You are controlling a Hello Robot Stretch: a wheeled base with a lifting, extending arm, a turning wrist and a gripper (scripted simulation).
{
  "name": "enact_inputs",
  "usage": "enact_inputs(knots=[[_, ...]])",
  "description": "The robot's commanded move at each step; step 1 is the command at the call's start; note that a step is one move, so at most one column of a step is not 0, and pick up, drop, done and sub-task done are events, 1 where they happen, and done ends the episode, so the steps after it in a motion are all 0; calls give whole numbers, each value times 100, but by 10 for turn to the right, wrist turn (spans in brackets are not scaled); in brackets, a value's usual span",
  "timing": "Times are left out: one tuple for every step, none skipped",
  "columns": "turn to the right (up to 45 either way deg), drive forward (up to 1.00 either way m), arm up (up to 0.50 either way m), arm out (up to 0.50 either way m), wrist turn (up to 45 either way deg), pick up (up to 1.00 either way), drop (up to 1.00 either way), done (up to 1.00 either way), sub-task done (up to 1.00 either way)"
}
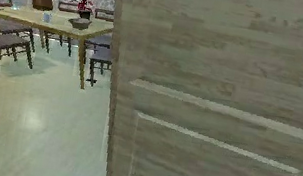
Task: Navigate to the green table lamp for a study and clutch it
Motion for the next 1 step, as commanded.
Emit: enact_inputs(knots=[[-450,0,0,0,0,0,0,0,0]])
